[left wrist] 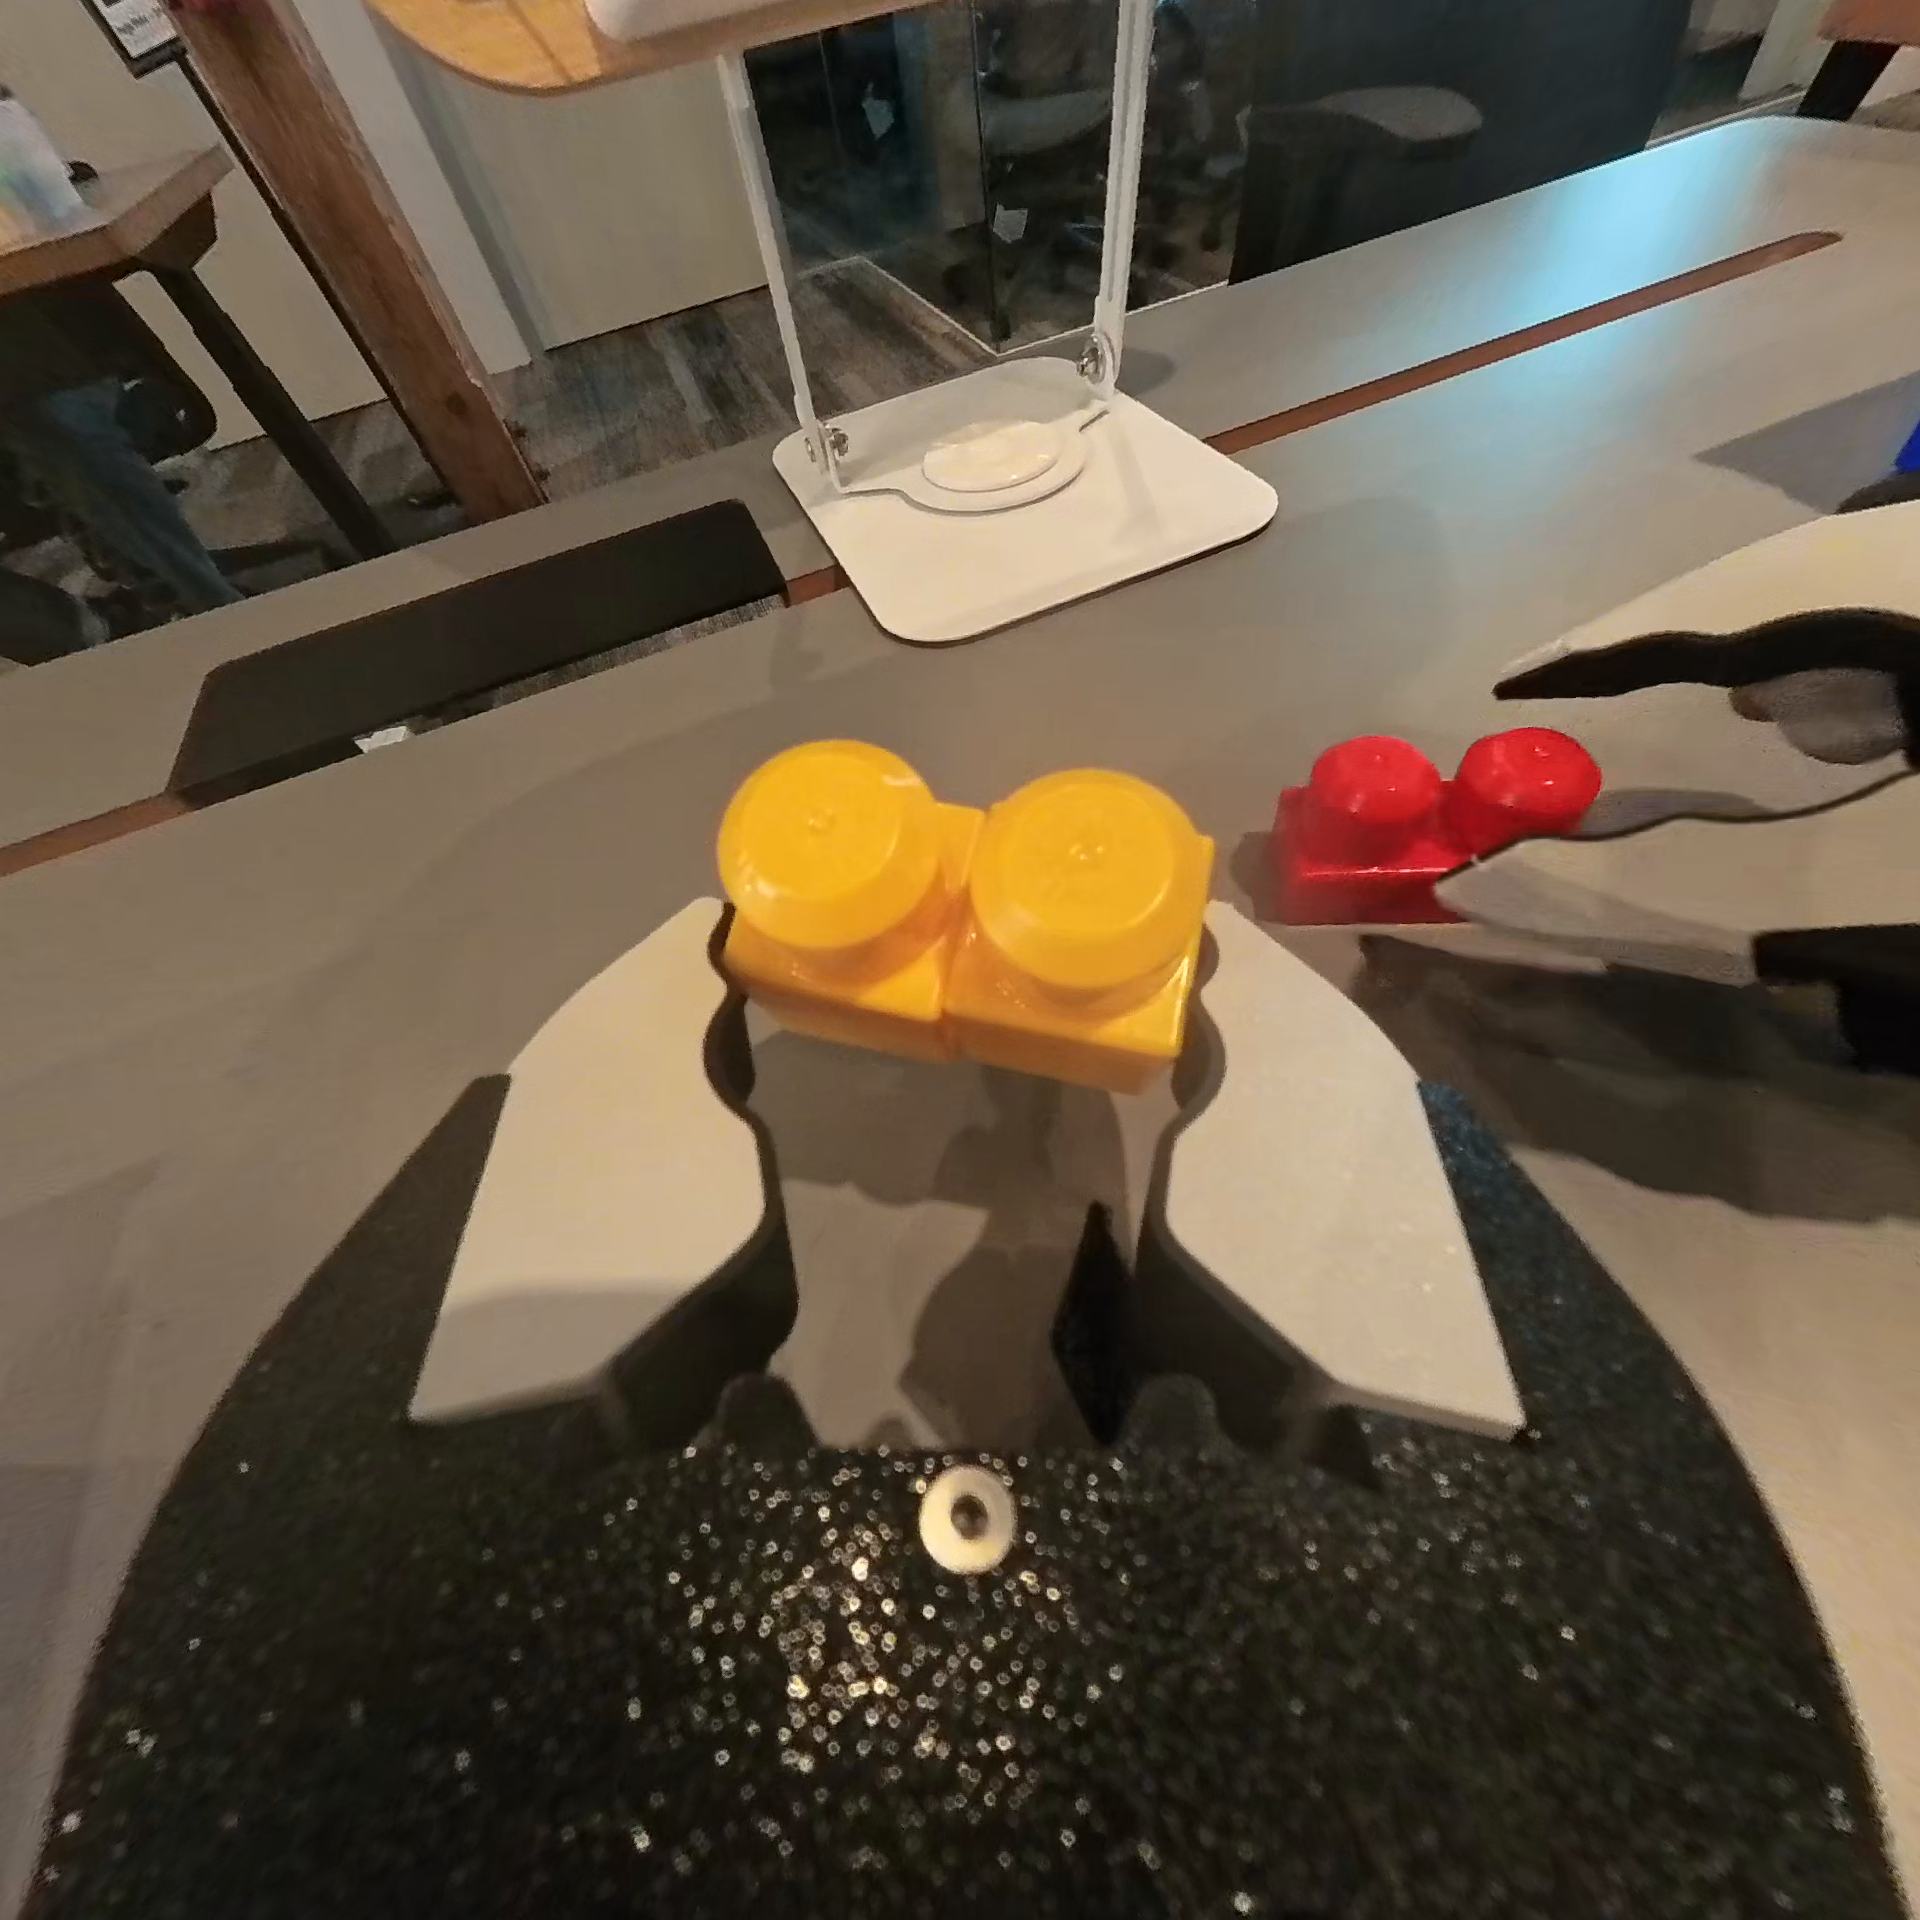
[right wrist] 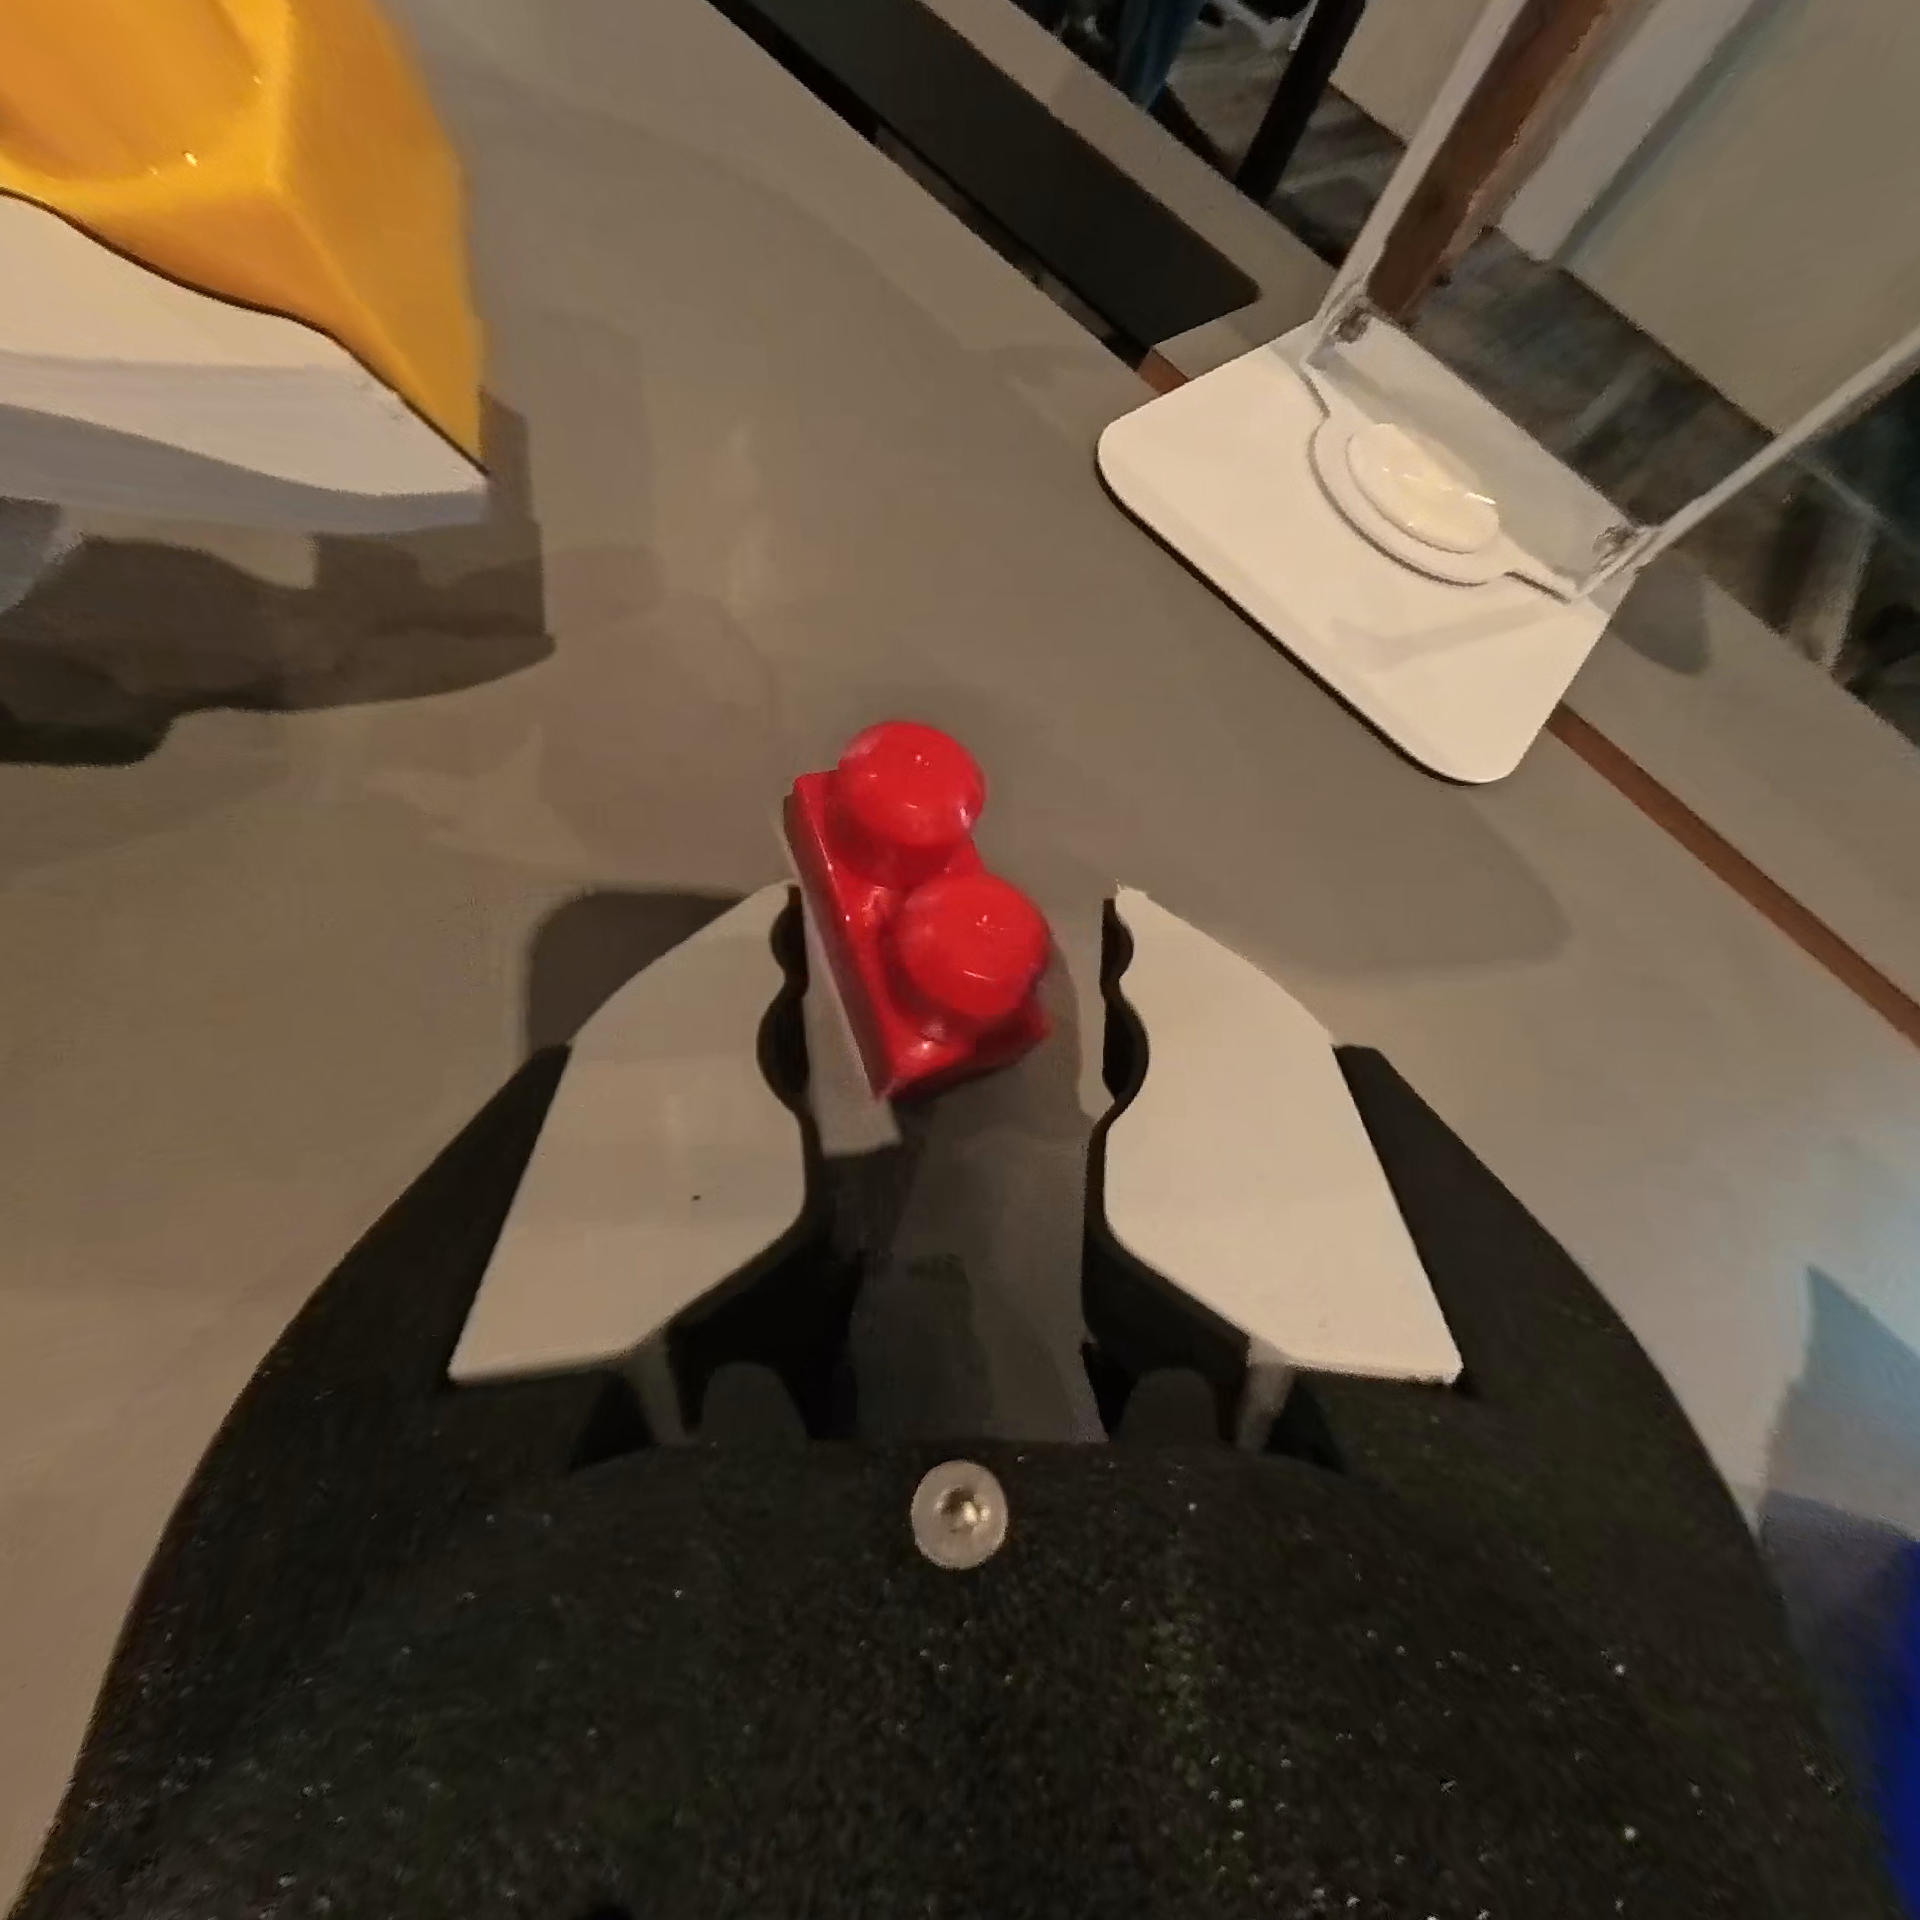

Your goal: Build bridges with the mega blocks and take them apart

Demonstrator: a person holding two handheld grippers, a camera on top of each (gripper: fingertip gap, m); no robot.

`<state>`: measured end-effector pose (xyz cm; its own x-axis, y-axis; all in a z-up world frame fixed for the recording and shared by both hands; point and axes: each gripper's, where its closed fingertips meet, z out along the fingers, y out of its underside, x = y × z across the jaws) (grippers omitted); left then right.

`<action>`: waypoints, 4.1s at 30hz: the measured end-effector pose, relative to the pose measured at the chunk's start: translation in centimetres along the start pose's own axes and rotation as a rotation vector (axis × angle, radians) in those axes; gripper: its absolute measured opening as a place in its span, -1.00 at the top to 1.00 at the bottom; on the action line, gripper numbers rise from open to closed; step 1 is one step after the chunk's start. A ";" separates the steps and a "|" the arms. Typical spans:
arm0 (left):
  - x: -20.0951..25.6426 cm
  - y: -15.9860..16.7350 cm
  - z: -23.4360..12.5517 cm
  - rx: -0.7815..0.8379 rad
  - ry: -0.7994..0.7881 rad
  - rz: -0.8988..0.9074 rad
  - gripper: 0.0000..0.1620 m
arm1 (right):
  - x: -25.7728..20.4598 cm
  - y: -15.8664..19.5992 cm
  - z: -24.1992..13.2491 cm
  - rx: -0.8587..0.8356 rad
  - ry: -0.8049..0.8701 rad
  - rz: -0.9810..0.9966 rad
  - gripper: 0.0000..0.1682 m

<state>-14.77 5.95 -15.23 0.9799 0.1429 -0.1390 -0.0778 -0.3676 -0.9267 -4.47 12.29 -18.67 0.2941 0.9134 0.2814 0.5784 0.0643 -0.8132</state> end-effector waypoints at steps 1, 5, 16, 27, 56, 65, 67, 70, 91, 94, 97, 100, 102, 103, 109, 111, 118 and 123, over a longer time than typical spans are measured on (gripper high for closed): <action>0.0 0.0 0.0 0.000 0.001 0.000 0.02 | -0.1 0.2 0.1 -0.008 -0.014 0.003 0.34; 0.0 0.0 0.0 -0.001 0.003 0.000 0.02 | -0.1 0.7 0.3 -0.041 -0.023 -0.007 0.40; 1.0 -0.2 0.0 0.013 0.068 0.040 0.02 | -0.3 -0.1 -0.6 -0.021 -0.131 -0.051 0.42; 2.3 -0.4 -0.4 0.029 0.204 0.082 0.02 | 0.4 -0.2 -0.6 0.001 -0.153 -0.063 0.42; 4.1 0.7 -1.5 -0.014 0.395 0.207 0.02 | -4.2 1.2 -3.1 -0.101 -0.497 -0.150 0.56; 6.5 1.2 -5.7 0.011 0.762 0.268 0.02 | -3.2 -1.0 -1.1 0.062 -0.548 -0.301 -0.06; 6.4 1.3 -6.5 0.003 0.815 0.251 0.02 | -3.8 -0.6 0.1 0.045 -0.602 -0.308 -0.17; 5.9 1.7 -7.2 -0.015 0.853 0.251 0.02 | -4.3 -0.7 1.2 0.062 -0.657 -0.315 -0.24; 5.8 2.8 -5.2 -0.158 0.698 0.316 0.02 | -9.0 -10.8 -6.7 0.391 -0.871 -0.240 0.13; 5.8 2.9 -5.1 -0.180 0.673 0.343 0.02 | -11.0 -10.7 -6.6 0.327 -0.880 -0.296 0.13; 6.0 3.0 -5.0 -0.197 0.654 0.377 0.02 | -11.6 -10.4 -5.9 0.255 -0.846 -0.322 0.13; 6.1 2.8 -5.1 -0.191 0.642 0.394 0.02 | -11.6 -9.9 -5.4 0.193 -0.812 -0.339 0.13; 6.2 2.5 -5.1 -0.181 0.636 0.407 0.03 | -11.7 -9.7 -5.3 0.161 -0.801 -0.342 0.13; 6.2 2.4 -5.1 -0.178 0.628 0.417 0.03 | -11.8 -9.4 -5.1 0.132 -0.787 -0.356 0.13; 6.0 2.1 -4.9 -0.154 0.597 0.438 0.03 | -11.6 -9.2 -4.6 0.069 -0.702 -0.365 0.13; 6.0 1.9 -5.1 -0.141 0.604 0.429 0.03 | -11.7 -9.3 -4.7 0.068 -0.700 -0.351 0.13; 6.7 1.3 -5.5 -0.100 0.674 0.358 0.03 | -11.4 -10.0 -5.7 0.145 -0.737 -0.365 0.13; 6.7 1.2 -5.6 -0.092 0.695 0.332 0.03 | -11.5 -10.3 -6.1 0.187 -0.753 -0.358 0.16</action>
<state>-7.26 1.27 -15.34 0.8008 -0.5858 -0.1250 -0.4014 -0.3698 -0.8379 -9.17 -1.36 -10.43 -0.5051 0.8445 0.1778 0.3854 0.4051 -0.8291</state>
